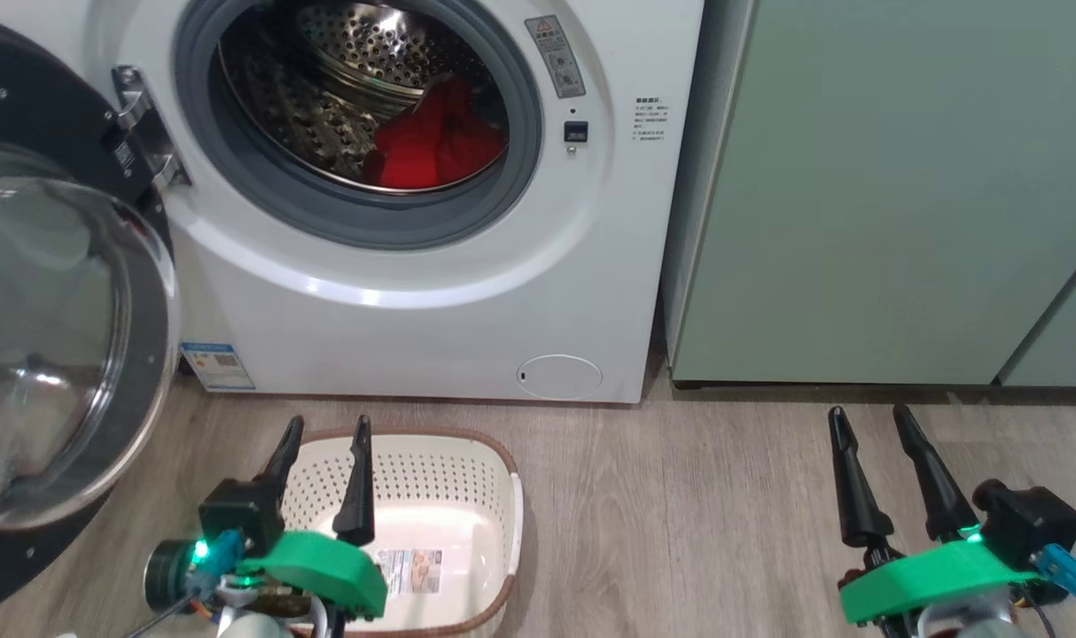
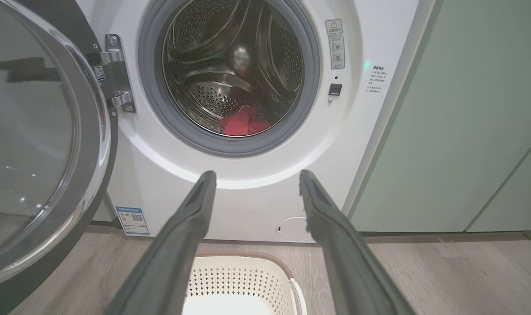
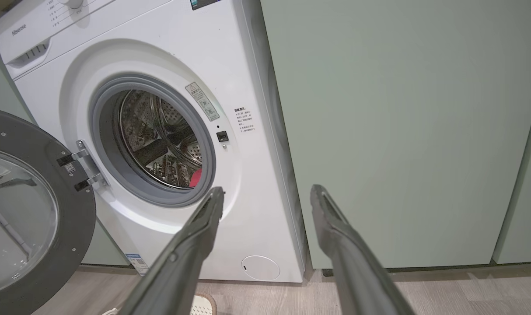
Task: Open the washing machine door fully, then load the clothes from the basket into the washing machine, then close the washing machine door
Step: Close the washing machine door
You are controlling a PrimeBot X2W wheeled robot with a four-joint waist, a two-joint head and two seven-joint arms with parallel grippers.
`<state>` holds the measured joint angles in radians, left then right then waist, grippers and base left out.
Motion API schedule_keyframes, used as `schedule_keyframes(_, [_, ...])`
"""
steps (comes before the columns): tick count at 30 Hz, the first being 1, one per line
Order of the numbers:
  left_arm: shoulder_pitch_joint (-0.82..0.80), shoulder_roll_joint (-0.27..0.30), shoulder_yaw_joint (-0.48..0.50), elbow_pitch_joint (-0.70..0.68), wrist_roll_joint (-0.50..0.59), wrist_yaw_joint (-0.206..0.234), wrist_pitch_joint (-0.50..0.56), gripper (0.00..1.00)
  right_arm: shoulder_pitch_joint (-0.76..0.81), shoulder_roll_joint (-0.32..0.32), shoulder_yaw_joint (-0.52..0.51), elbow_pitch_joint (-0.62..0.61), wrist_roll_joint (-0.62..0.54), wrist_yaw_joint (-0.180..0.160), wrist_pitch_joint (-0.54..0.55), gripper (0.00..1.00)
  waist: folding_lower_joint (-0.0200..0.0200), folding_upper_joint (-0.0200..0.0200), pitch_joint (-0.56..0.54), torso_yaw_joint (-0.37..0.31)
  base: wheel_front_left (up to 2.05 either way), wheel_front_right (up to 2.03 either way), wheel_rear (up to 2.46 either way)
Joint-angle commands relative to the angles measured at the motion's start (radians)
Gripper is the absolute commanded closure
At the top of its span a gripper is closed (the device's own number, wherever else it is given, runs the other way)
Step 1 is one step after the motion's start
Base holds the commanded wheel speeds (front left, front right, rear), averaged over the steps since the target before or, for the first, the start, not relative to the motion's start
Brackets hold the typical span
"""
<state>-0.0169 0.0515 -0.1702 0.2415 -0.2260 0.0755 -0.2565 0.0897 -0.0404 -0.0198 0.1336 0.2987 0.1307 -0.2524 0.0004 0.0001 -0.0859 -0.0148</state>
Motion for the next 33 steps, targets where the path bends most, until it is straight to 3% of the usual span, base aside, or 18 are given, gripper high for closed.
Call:
schedule_keyframes(1, [-0.033,-0.001,0.028,-0.033,0.002,0.008,-0.005,0.0,-0.04,-0.01,0.027,-0.03,-0.012,0.0,-0.009,0.0,-0.0004,-0.0001,-0.001,0.001,-1.75,1.75,0.0])
schedule_keyframes(17, [-0.036,-0.001,0.035,-0.05,0.047,0.026,-0.005,0.0,-0.044,-0.01,0.027,-0.028,-0.006,0.0,-0.009,0.0,-0.0004,-0.0001,0.011,0.007,-1.8,1.79,0.0])
schedule_keyframes(33, [-0.038,-0.001,0.03,-0.042,0.048,0.021,-0.005,0.0,-0.044,-0.01,0.025,-0.022,0.0,0.0,-0.009,0.0,-0.0004,-0.0001,-0.001,0.007,-0.17,0.17,0.0])
